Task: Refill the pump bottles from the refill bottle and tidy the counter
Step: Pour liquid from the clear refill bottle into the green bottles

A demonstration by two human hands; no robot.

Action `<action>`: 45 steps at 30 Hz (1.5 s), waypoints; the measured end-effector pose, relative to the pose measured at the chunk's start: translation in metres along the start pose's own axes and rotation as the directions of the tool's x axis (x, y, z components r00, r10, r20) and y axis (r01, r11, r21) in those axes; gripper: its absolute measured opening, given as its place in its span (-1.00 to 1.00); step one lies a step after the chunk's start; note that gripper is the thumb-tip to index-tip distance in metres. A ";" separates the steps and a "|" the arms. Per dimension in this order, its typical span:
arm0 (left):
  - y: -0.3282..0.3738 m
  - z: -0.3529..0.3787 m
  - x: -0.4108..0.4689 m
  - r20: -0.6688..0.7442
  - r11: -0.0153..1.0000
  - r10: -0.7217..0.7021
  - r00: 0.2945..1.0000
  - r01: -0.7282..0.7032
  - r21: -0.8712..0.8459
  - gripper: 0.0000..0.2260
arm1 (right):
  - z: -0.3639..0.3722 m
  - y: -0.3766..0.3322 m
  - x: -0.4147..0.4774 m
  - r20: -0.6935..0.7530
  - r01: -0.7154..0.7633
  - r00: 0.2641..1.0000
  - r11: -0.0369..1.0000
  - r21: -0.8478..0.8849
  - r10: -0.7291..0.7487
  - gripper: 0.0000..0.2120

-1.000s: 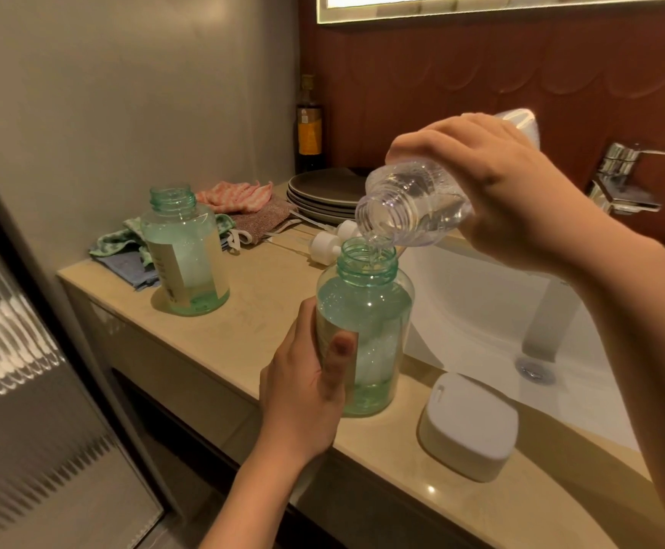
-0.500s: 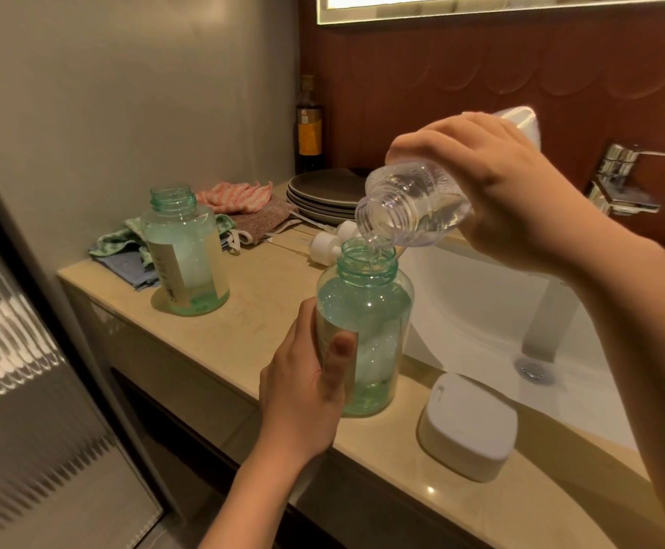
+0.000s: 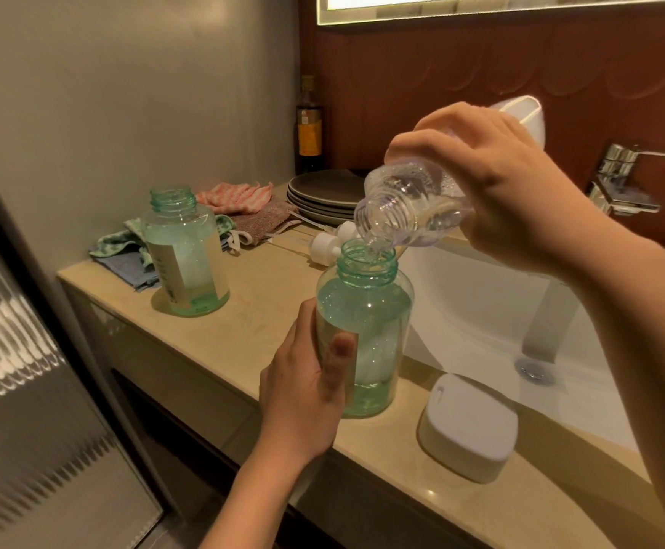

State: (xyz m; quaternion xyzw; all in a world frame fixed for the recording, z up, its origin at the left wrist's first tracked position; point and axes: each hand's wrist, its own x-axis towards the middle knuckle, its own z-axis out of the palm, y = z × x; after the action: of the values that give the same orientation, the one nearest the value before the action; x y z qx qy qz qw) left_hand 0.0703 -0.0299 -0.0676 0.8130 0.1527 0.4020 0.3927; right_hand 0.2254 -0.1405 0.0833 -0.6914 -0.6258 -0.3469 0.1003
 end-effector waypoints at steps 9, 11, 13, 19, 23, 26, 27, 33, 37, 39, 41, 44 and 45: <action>0.000 0.000 0.000 0.009 1.000 0.010 1.000 -0.010 0.005 -0.41 | -0.001 0.000 0.000 0.003 0.004 1.000 1.000 -0.009 -0.004 -0.30; 0.000 -0.001 0.000 0.008 1.000 0.013 1.000 -0.013 0.011 -0.44 | 0.000 0.000 0.000 0.002 0.003 1.000 1.000 -0.010 -0.003 -0.29; 0.000 -0.001 0.000 0.011 1.000 0.008 1.000 -0.008 0.011 -0.48 | 0.000 0.001 0.000 0.001 0.002 1.000 1.000 -0.010 -0.002 -0.30; 0.000 0.000 0.000 0.011 1.000 0.001 1.000 -0.001 0.013 -0.48 | 0.001 0.002 0.000 -0.010 0.008 1.000 1.000 -0.012 -0.008 -0.29; -0.001 -0.001 0.000 0.012 1.000 0.010 1.000 -0.010 0.011 -0.41 | 0.002 0.002 0.000 -0.010 0.012 1.000 1.000 -0.012 -0.012 -0.29; 0.000 0.000 0.000 0.013 1.000 -0.005 1.000 0.005 0.014 -0.48 | 0.002 0.003 0.001 -0.014 0.011 1.000 1.000 -0.010 -0.011 -0.29; 0.000 0.000 0.000 0.014 1.000 -0.006 1.000 0.006 0.014 -0.50 | 0.002 0.003 0.001 -0.015 0.011 1.000 1.000 -0.011 -0.011 -0.29; 0.001 -0.001 0.000 0.007 1.000 0.010 1.000 -0.010 0.010 -0.46 | 0.002 0.003 0.001 -0.027 0.019 0.999 1.000 -0.021 -0.019 -0.28; 0.000 -0.001 -0.001 0.002 1.000 0.012 1.000 -0.012 0.020 -0.45 | 0.001 0.002 0.001 -0.029 0.017 0.999 1.000 -0.024 -0.018 -0.27; 0.000 -0.001 0.000 0.004 1.000 0.012 1.000 -0.012 0.017 -0.43 | 0.002 0.002 0.001 -0.025 0.016 1.000 1.000 -0.025 -0.016 -0.26; 0.000 -0.001 0.000 0.008 1.000 0.005 1.000 -0.005 0.007 -0.42 | 0.002 0.002 0.001 -0.021 0.014 1.000 0.999 -0.029 -0.014 -0.26; 0.000 -0.001 0.000 0.007 1.000 0.005 1.000 -0.005 0.000 -0.41 | 0.001 0.001 0.001 -0.022 0.015 1.000 0.999 -0.033 -0.015 -0.27; 0.000 -0.001 0.000 0.007 1.000 0.005 1.000 -0.005 -0.001 -0.41 | 0.001 0.001 0.001 -0.023 0.015 1.000 0.999 -0.034 -0.016 -0.28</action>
State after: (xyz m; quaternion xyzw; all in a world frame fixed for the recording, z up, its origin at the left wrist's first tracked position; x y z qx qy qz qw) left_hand 0.0697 -0.0297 -0.0676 0.8145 0.1491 0.3999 0.3928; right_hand 0.2267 -0.1396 0.0838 -0.6841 -0.6239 -0.3662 0.0932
